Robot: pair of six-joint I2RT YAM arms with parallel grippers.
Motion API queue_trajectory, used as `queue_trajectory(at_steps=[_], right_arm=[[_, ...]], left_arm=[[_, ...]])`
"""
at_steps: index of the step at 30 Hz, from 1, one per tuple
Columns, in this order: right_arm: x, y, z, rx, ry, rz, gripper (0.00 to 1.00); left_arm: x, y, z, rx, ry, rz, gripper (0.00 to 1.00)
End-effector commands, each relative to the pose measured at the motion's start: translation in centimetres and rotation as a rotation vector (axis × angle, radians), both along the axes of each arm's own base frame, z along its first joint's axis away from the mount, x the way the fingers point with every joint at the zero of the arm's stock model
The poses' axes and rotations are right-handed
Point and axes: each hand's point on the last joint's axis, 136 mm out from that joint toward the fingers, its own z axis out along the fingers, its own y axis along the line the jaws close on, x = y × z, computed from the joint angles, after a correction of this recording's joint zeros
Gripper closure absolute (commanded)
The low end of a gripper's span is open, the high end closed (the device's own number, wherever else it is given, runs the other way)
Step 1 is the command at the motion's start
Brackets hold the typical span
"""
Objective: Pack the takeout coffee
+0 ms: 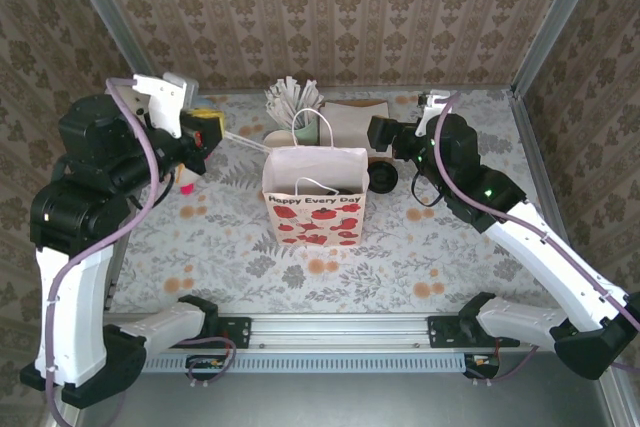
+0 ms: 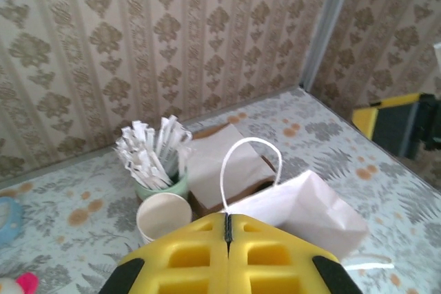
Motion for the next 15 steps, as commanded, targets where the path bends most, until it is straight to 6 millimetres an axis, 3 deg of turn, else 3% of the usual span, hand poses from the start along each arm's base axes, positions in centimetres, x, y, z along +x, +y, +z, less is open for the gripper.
queue_trajectory(at_steps=[1, 6, 15], right_arm=[[-0.2, -0.1, 0.5, 0.027, 0.011, 0.0, 0.0], [-0.1, 0.3, 0.3, 0.027, 0.028, 0.013, 0.0], [-0.4, 0.2, -0.8, -0.016, 0.082, 0.016, 0.0]], left_arm=[[-0.9, -0.9, -1.9, 0.062, 0.075, -0.068, 1.0], [-0.1, -0.9, -5.2, 0.231, 0.151, -0.034, 1.0], [2.9, -5.2, -11.8, 0.652, 0.254, -0.113, 1.0]])
